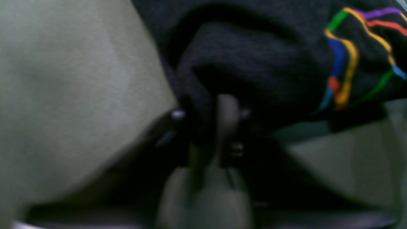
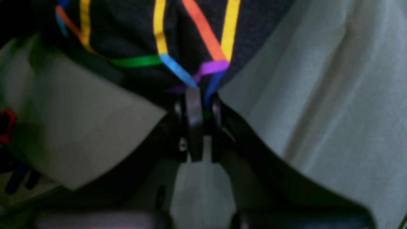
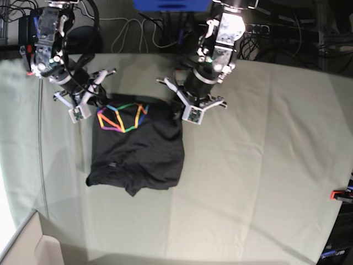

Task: Layout the t-shirt on the table in an organized manner, then fold the t-shirt properly
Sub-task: 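Grasp the printed edge with both grippers and pull it to straighten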

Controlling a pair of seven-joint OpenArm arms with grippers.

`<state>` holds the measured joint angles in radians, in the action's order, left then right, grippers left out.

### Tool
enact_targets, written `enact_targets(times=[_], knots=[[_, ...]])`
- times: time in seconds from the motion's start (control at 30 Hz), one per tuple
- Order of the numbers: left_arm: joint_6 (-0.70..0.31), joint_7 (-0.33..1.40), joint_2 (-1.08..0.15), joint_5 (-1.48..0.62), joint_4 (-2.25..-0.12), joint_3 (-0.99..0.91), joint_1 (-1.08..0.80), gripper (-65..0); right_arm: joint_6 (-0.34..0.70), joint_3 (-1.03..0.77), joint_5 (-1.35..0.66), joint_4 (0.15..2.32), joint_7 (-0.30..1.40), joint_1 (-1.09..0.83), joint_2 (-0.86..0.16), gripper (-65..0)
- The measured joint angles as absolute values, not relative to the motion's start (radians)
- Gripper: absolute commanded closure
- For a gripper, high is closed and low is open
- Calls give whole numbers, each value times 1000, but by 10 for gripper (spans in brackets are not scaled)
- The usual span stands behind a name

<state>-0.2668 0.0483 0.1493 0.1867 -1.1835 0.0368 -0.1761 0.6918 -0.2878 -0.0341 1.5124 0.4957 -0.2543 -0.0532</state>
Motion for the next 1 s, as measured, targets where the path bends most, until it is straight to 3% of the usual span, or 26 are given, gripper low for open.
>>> enact_targets(times=[0.23, 0.57, 1.0], knots=[[-266, 47, 150, 188, -1197, 40, -194, 0, 692, -287, -34, 1514, 493, -268, -54, 0], [-277, 50, 150, 186, -1429, 39, -344, 0, 692, -289, -34, 1596, 491, -331, -56, 0], [-277, 49, 136, 185, -1460, 41, -435, -1, 693, -287, -35, 1618, 493, -409, -69, 0]])
